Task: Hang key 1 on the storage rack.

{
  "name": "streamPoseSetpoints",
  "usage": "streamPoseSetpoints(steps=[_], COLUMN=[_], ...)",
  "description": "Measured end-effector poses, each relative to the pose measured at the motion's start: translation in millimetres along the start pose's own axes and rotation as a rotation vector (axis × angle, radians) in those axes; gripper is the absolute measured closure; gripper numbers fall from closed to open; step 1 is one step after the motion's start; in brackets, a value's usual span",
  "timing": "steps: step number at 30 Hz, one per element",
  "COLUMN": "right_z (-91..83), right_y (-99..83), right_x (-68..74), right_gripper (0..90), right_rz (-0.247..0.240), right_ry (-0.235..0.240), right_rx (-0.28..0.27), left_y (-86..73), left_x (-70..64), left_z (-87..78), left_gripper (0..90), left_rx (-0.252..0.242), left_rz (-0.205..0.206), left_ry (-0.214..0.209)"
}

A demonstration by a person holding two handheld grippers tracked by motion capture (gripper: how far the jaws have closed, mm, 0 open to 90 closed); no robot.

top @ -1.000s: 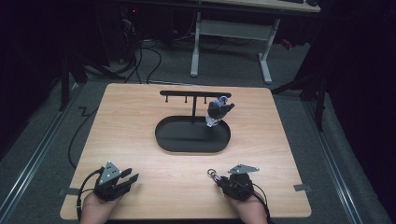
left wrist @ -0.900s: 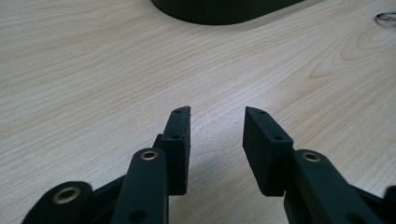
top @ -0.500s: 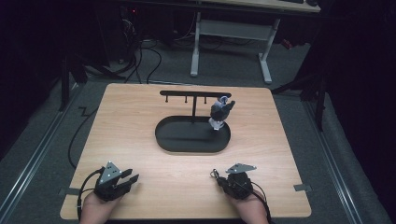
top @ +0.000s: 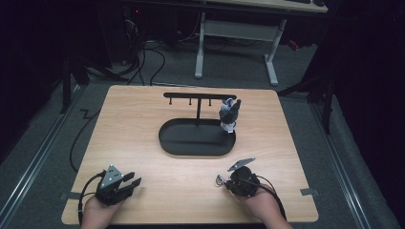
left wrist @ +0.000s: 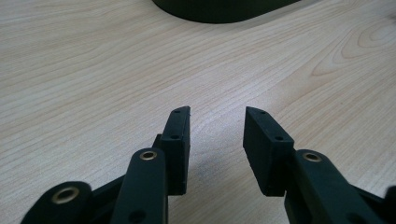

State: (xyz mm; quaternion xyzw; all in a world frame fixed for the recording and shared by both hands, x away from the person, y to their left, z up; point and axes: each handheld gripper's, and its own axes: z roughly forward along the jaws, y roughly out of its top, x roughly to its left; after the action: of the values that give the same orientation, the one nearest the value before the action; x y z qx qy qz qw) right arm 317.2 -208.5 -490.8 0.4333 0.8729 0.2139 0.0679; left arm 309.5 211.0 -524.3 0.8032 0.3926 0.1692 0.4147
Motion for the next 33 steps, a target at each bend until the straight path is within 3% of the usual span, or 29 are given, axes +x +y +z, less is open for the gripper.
streamPoseSetpoints(steps=[7, 10, 12, 13, 15, 17, 18, 27, 30, 33], right_z=[7.8, 10.7, 11.2, 13.1, 15.4, 15.7, 17.6, 22.2, 20.2, 16.4], right_y=[17.5, 20.4, 22.0, 23.5, 25.9, 28.2, 29.9, 40.3, 42.8, 43.6], right_x=[1.0, 0.8, 3.9, 1.6, 1.4, 5.3, 3.8, 4.1, 4.9, 5.8], right_gripper=[83.5, 82.1, 81.9, 81.9, 81.2, 81.3, 81.3, 81.7, 84.9, 85.0], right_rz=[-0.022, -0.038, -0.003, -0.045, -0.069, -0.028, -0.061, -0.047, -0.079, -0.079], right_ry=[0.013, 0.017, 0.018, 0.023, 0.024, 0.02, 0.025, 0.022, 0.004, 0.008], right_rx=[0.092, 0.099, 0.116, 0.105, 0.114, 0.139, 0.13, 0.155, 0.168, 0.167], left_y=[0.2, 0.2, 0.2, 0.2, 0.2, 0.2, 0.2, 0.0, 0.0, 0.3], left_x=[0.6, 1.3, 1.4, 1.6, 1.5, 1.3, 1.1, 1.2, 1.3, 1.4], left_z=[-1.5, -2.0, -1.9, -1.9, -1.7, -1.6, -1.6, -1.7, -1.6, -2.0], left_gripper=[62.0, 61.9, 61.9, 61.9, 61.8, 61.7, 61.7, 61.3, 61.2, 61.1], left_rx=[-0.011, -0.009, -0.011, -0.01, -0.009, -0.008, -0.008, -0.007, -0.007, -0.009], left_rz=[-0.004, -0.004, -0.004, -0.004, -0.002, 0.002, 0.001, 0.002, 0.002, 0.003], left_ry=[0.002, -0.001, 0.0, -0.001, -0.001, 0.001, 0.0, 0.0, -0.002, -0.004])
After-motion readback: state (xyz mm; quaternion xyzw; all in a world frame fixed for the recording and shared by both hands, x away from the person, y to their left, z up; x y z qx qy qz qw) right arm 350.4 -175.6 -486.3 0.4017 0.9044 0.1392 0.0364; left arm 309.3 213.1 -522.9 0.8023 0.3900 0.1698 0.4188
